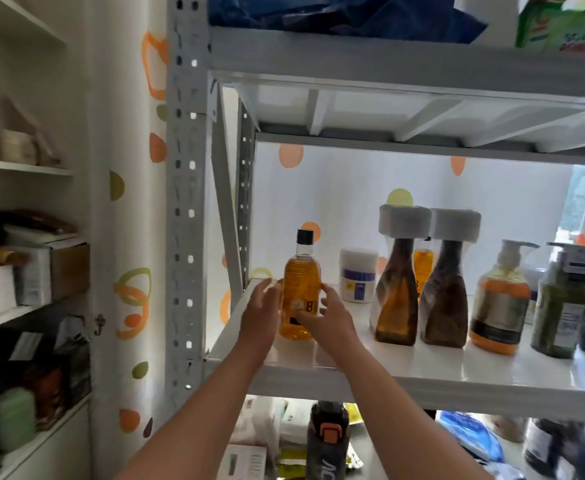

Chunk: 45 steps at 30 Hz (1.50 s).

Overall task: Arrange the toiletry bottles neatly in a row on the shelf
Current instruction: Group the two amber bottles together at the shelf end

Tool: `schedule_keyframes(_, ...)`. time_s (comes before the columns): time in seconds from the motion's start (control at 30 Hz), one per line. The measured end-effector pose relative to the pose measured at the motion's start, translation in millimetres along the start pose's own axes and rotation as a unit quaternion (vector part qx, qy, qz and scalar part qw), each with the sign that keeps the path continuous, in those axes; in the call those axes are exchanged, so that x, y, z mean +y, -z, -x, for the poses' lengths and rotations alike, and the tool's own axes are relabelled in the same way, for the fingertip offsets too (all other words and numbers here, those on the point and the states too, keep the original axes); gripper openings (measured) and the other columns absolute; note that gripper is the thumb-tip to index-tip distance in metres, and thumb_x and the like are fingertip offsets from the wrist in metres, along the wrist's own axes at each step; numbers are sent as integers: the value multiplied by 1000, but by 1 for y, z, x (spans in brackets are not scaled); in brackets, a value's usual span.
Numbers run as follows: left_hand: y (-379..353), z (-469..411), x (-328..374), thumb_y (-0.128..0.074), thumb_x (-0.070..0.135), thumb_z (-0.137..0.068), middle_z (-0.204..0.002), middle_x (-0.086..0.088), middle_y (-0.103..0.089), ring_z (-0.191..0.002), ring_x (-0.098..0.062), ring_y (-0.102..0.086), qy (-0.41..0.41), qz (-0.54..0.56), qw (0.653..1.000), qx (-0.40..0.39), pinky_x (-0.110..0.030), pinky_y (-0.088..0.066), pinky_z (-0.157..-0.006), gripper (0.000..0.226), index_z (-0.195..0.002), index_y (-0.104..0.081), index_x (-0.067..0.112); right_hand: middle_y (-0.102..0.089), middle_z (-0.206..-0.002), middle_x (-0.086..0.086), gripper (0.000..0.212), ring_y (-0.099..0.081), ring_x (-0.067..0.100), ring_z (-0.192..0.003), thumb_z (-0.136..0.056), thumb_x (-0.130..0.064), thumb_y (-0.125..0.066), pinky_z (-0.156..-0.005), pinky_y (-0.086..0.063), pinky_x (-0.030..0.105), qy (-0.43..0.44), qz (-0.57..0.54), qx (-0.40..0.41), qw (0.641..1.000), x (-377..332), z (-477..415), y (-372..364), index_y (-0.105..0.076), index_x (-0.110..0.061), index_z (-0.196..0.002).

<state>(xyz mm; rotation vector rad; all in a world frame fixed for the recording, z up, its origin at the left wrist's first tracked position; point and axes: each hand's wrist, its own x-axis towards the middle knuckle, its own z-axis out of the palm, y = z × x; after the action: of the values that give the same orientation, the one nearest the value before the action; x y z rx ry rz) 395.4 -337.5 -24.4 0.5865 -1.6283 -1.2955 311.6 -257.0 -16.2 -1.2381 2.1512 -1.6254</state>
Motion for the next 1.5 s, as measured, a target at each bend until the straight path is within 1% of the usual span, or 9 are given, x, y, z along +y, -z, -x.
schedule_keyframes(0.1, 0, -1, -3, -28, 42, -99, -104, 5, -65, -98, -10, -61, 21, 1, 996, -86, -34, -48, -89, 30, -101, -58, 39, -58, -128, 2, 64, -58, 20, -113, -87, -32, -64, -88, -47, 27, 0, 4, 17, 1000, 2, 1, -7, -32, -25, -142)
schedule_keyframes(0.17, 1, -2, -6, -27, 49, -95, -106, 2, -67, -98, -11, -62, 29, -15, 996, -87, -37, -49, -93, 34, -100, -59, 40, -62, -121, 1, 57, -61, 19, -109, -85, -34, -66, -88, -48, 28, 7, 15, 39, 999, 4, 2, -10, -42, -25, -136)
schedule_keyframes(0.3, 2, 0, -4, -26, 44, -93, -91, -4, -66, -90, -20, -62, 25, -42, 999, 12, -47, -49, -91, 41, -94, -61, 23, -71, -106, -2, 38, -65, 16, -98, -77, -39, -71, -86, -52, 30, 27, 71, 32, 997, 3, 1, -20, -64, -28, -112)
schedule_keyframes(0.4, 4, 2, -1, -25, 29, -100, -80, 0, -57, -85, -22, -57, 8, -67, 995, 76, -45, -47, -89, 33, -80, -51, 26, -72, -101, 0, 30, -65, 18, -94, -78, -39, -68, -82, -50, 29, 49, 102, 29, 993, 0, 1, -32, -69, -26, -106)
schedule_keyframes(0.6, 5, 2, -2, -20, 29, -101, -112, -13, -62, -106, -28, -57, 11, -67, 991, 111, -42, -43, -97, 40, -112, -54, 11, -71, -109, 0, 35, -65, 15, -100, -80, -25, -70, -82, -47, 20, 83, 98, 10, 992, 2, 1, -36, -66, -24, -115)
schedule_keyframes(0.73, 5, -3, -4, -19, 31, -102, -108, -14, -63, -95, -24, -56, 26, -58, 992, 111, -37, -43, -89, 39, -100, -54, 12, -72, -106, 0, 31, -66, 13, -97, -80, -23, -70, -79, -45, 18, 92, 88, 12, 992, 3, 2, -34, -68, -24, -112)
schedule_keyframes(0.9, 6, -8, -8, -18, 41, -101, -122, -8, -61, -111, -24, -57, 64, 8, 994, 92, -43, -44, -101, 48, -125, -52, 18, -70, -111, 2, 37, -66, 16, -100, -81, -26, -71, -77, -41, 14, 98, 100, 19, 990, 1, 3, -37, -65, -23, -117)
schedule_keyframes(1.27, 5, 4, -3, -22, 28, -102, -102, 5, -55, -82, -6, -52, -9, -41, 993, 111, -21, -37, -71, 33, -117, -51, 25, -67, -118, 4, 39, -65, 19, -106, -89, -24, -63, -93, -48, 27, 112, 112, 1, 987, 2, 7, -37, -58, -19, -127)
schedule_keyframes(1.5, 3, 3, -7, -21, 32, -102, -124, -5, -59, -110, -21, -55, -15, -63, 993, 101, -29, -40, -90, 42, -131, -48, 18, -67, -118, 7, 49, -64, 21, -105, -89, -30, -60, -91, -48, 26, 104, 146, 10, 984, 2, 6, -38, -51, -17, -135)
